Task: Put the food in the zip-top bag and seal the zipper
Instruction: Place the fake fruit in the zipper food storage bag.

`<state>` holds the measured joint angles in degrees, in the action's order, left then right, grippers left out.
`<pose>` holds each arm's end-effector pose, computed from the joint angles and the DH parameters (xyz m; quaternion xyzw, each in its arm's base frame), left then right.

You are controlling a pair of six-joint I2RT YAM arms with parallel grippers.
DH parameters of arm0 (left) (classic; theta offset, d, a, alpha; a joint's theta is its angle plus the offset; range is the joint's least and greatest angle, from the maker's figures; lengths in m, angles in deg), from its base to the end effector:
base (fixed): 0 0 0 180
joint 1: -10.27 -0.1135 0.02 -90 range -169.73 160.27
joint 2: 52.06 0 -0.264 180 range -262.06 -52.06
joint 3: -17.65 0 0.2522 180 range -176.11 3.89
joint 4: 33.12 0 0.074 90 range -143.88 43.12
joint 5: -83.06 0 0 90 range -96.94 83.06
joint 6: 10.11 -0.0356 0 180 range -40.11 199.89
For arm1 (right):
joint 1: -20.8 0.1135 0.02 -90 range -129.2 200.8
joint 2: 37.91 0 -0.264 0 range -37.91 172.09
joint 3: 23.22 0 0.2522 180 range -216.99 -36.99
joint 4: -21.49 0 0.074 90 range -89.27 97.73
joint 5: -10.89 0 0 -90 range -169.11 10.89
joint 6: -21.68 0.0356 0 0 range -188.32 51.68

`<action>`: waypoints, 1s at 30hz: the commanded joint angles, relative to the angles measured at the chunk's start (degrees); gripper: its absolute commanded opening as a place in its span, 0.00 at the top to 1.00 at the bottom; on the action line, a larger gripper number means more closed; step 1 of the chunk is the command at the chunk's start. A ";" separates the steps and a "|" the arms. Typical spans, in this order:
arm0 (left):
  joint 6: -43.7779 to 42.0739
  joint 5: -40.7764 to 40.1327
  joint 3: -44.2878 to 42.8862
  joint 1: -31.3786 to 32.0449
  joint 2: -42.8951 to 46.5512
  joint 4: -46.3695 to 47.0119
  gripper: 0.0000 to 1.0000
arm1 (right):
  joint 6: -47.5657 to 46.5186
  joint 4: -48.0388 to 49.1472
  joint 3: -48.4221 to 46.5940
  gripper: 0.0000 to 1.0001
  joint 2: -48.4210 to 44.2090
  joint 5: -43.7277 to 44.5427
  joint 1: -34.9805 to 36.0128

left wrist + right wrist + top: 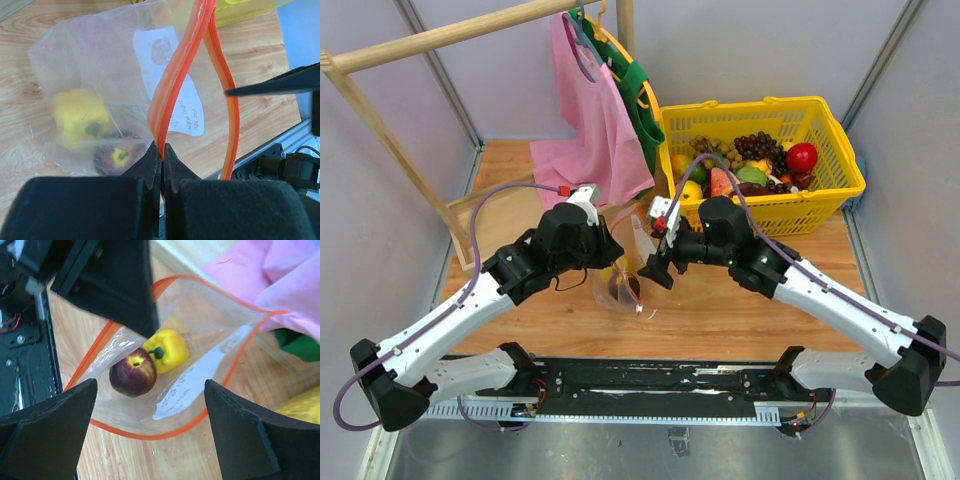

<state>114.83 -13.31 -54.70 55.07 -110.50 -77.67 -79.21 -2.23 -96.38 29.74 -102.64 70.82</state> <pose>0.1594 -0.1527 0.3433 0.0471 0.8666 -0.2799 0.4104 0.1638 0.2175 0.3486 -0.5050 0.6231 0.3479 0.4855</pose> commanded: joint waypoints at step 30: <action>-0.83 -1.72 -3.54 -0.15 -0.10 -2.26 1.00 | 10.91 -11.94 -20.86 0.99 8.66 29.03 0.78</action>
<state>114.61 -14.01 -55.55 55.07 -111.92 -79.20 -67.19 -14.01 -116.56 39.34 -77.50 70.82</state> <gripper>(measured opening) 0.011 0.011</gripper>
